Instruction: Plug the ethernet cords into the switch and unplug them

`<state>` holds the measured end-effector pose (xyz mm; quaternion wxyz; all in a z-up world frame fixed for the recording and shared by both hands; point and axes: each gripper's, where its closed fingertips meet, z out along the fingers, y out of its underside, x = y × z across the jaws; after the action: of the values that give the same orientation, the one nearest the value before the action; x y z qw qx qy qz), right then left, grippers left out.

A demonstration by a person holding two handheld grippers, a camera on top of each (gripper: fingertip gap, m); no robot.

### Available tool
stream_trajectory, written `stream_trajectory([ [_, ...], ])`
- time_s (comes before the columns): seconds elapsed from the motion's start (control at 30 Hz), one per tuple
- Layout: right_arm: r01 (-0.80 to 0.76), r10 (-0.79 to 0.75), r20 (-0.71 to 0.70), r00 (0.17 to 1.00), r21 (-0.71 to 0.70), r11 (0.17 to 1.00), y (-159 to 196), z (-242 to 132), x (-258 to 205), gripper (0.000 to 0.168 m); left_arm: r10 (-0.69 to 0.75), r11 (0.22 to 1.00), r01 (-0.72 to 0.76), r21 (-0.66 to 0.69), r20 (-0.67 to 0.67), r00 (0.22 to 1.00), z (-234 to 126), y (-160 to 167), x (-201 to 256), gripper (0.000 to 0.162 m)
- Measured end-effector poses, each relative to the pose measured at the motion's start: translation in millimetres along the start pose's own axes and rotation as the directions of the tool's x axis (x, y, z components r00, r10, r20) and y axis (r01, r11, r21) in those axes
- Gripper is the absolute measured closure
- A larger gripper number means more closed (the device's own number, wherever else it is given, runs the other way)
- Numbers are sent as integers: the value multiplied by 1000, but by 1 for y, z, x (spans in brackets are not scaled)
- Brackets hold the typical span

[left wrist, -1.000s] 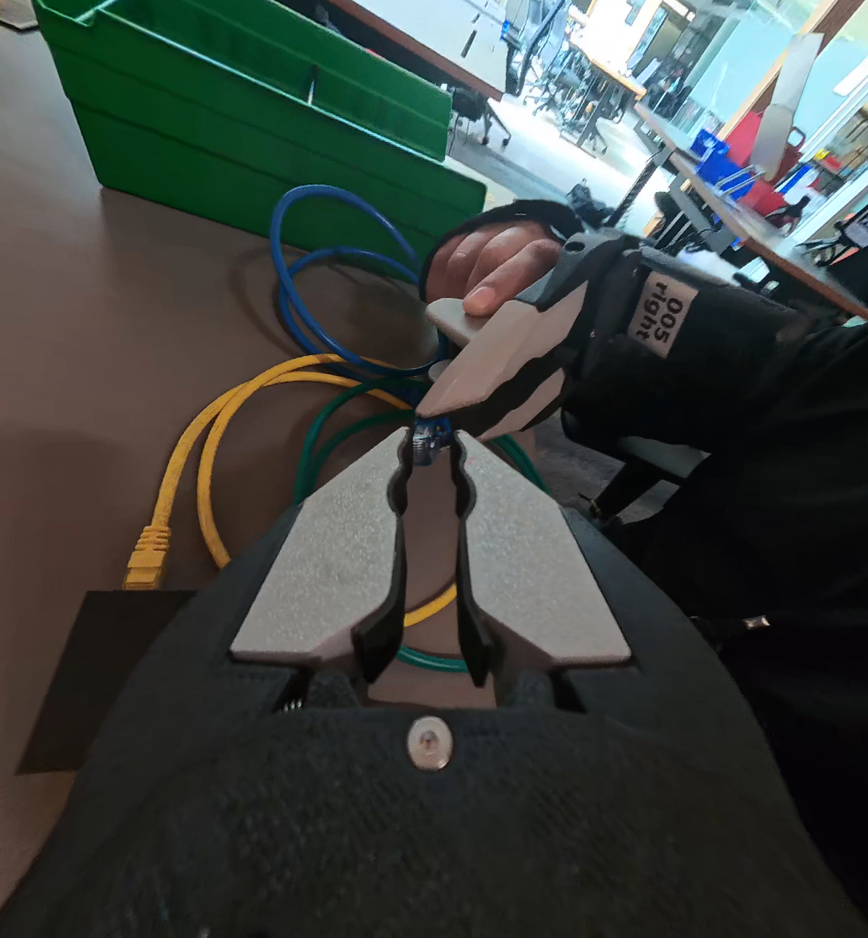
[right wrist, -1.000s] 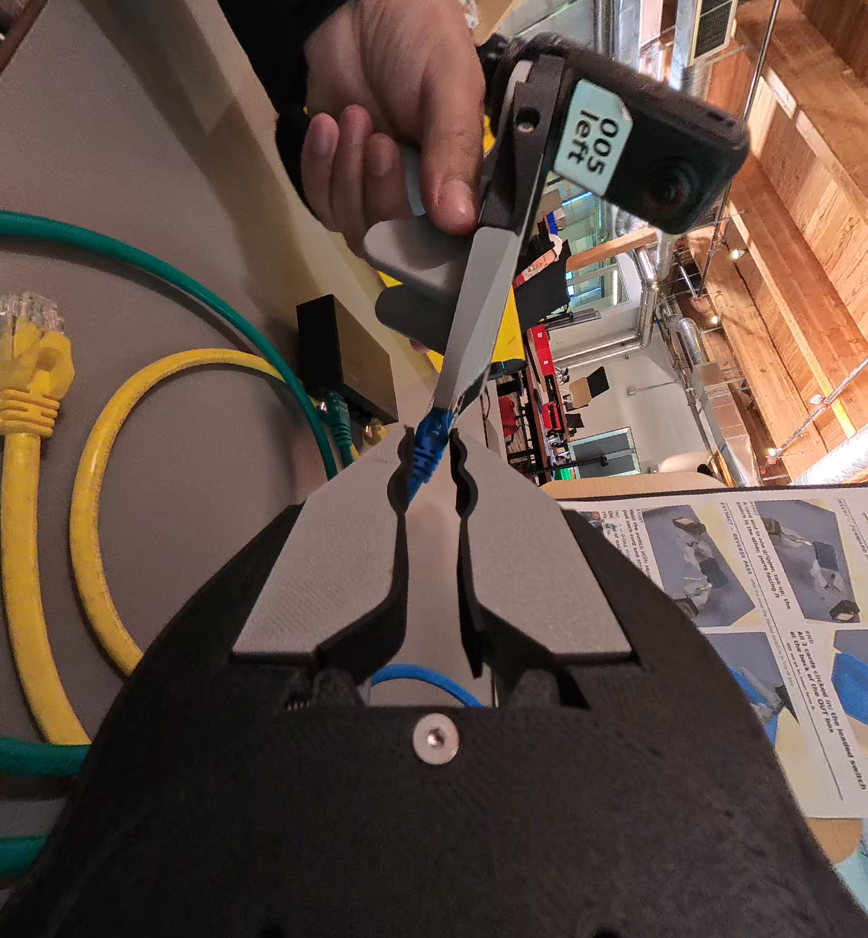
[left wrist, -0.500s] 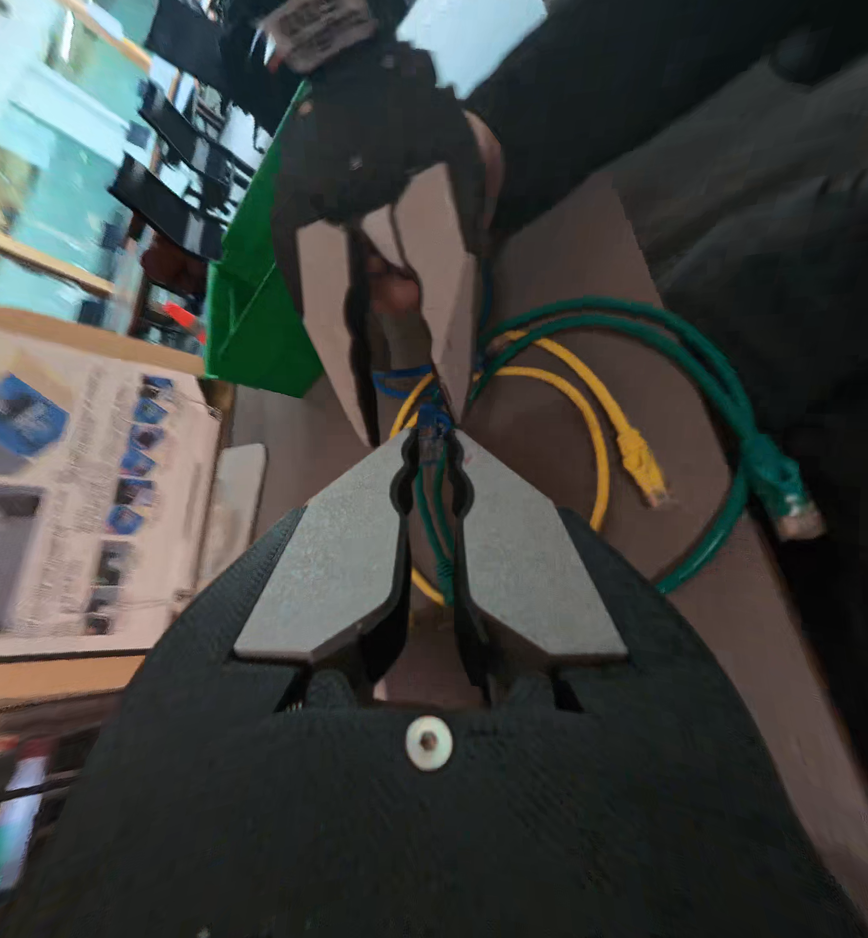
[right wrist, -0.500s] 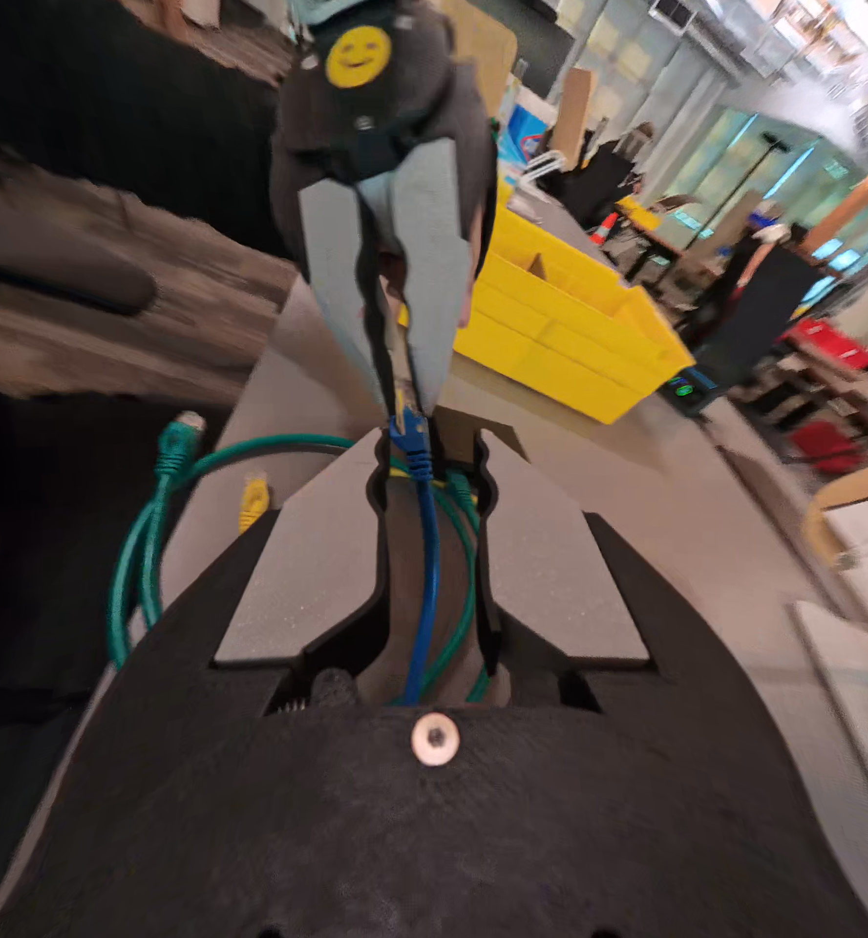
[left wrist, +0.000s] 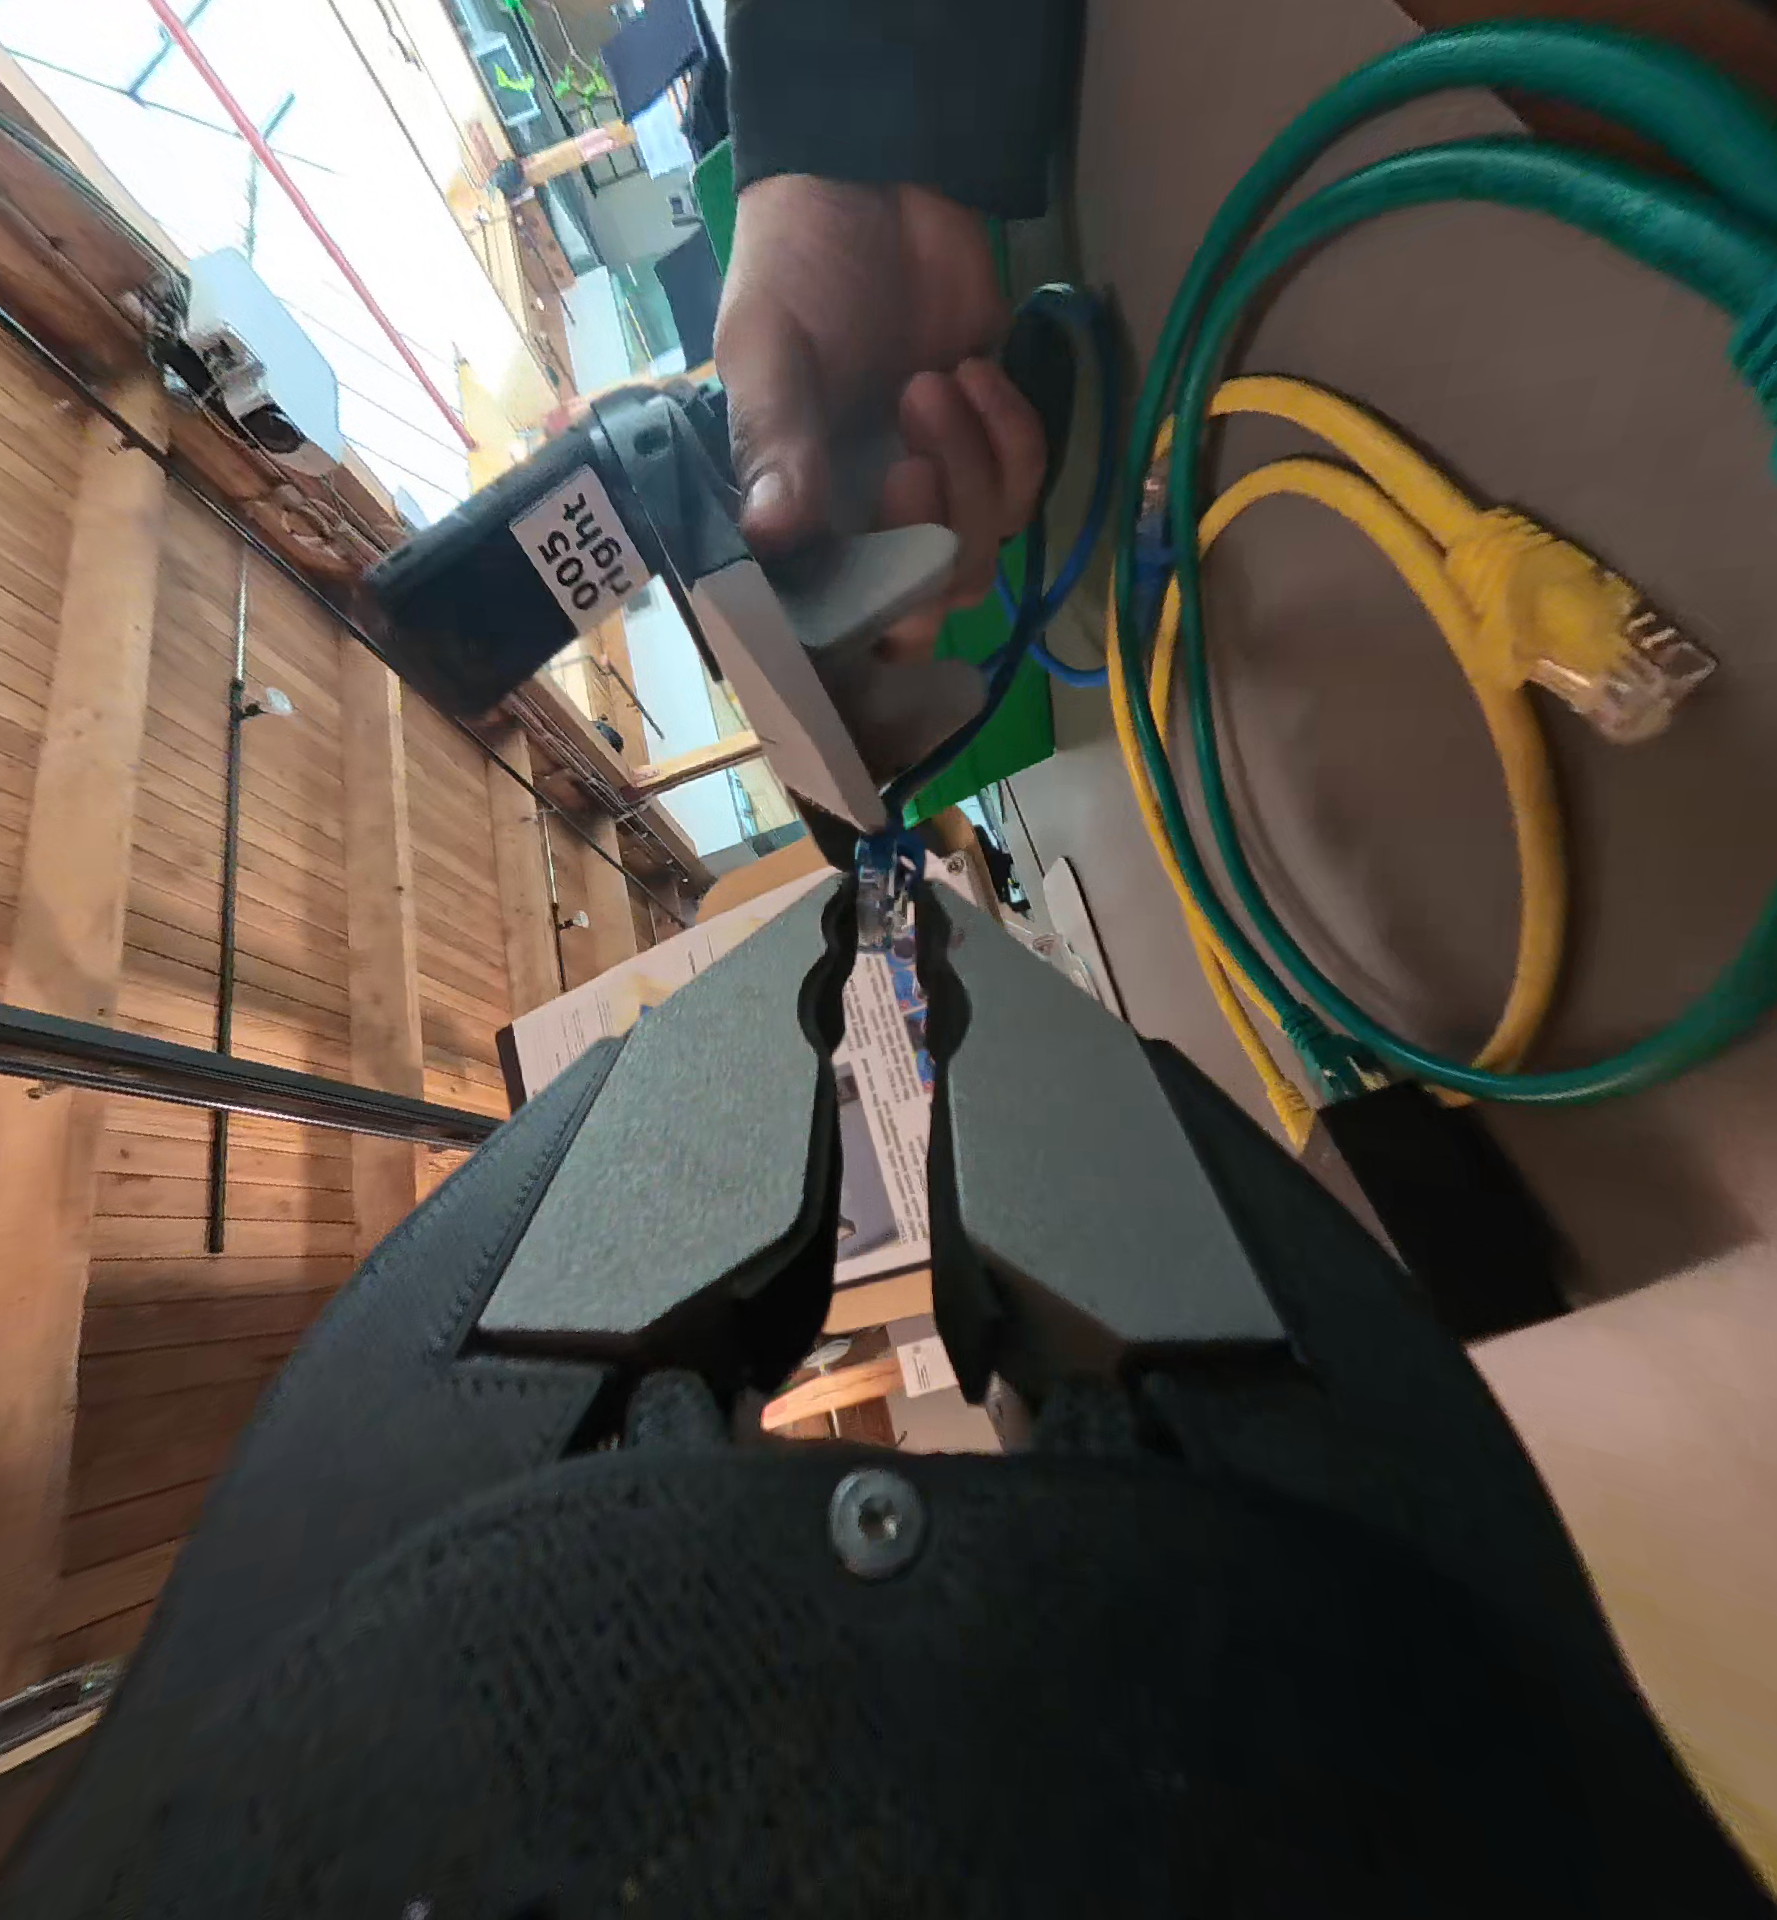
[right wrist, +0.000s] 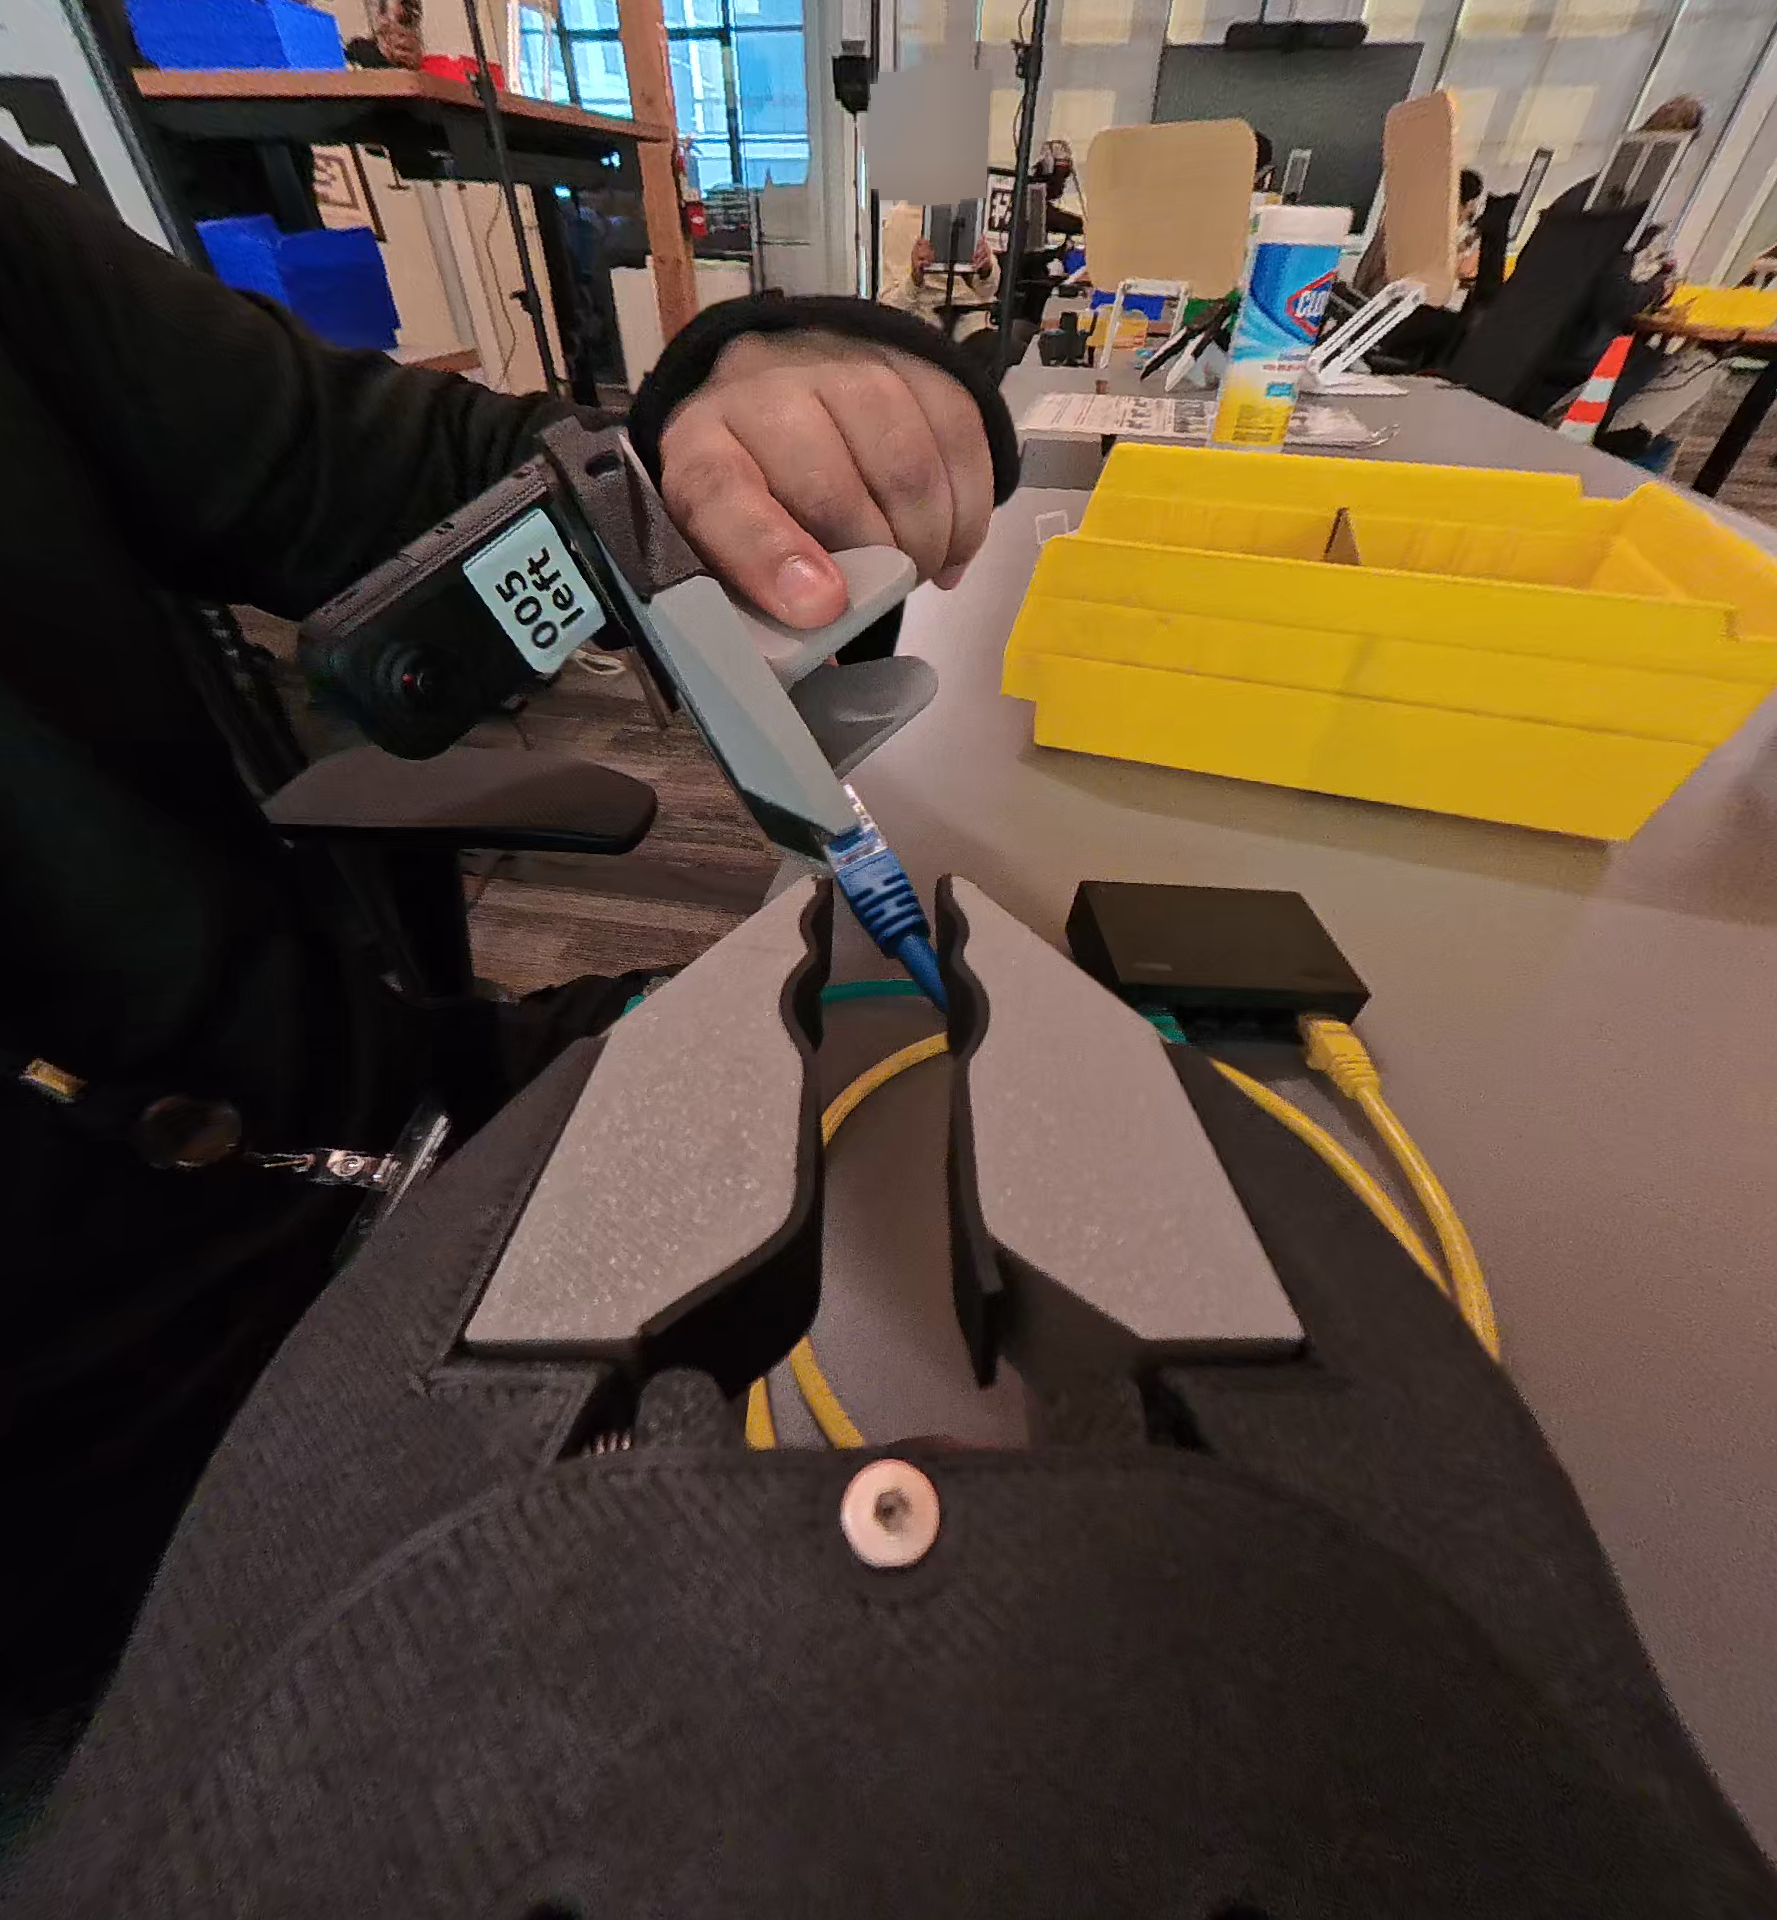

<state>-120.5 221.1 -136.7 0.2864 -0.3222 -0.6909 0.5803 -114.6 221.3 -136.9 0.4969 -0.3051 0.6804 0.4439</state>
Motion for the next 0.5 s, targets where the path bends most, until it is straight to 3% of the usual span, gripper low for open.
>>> stream_trajectory([
  [0.3, 55, -54, -20, 998, 34, 998, -8, 0, -1, 156, -87, 996, 86, 25, 68, 994, -2, 1, -6, 152],
  [0.5, -13, 12, 27, 1000, 55, 998, -11, 0, -6, 155, -33, 999, 28, 40, 132, 991, -4, -3, -10, 152],
])
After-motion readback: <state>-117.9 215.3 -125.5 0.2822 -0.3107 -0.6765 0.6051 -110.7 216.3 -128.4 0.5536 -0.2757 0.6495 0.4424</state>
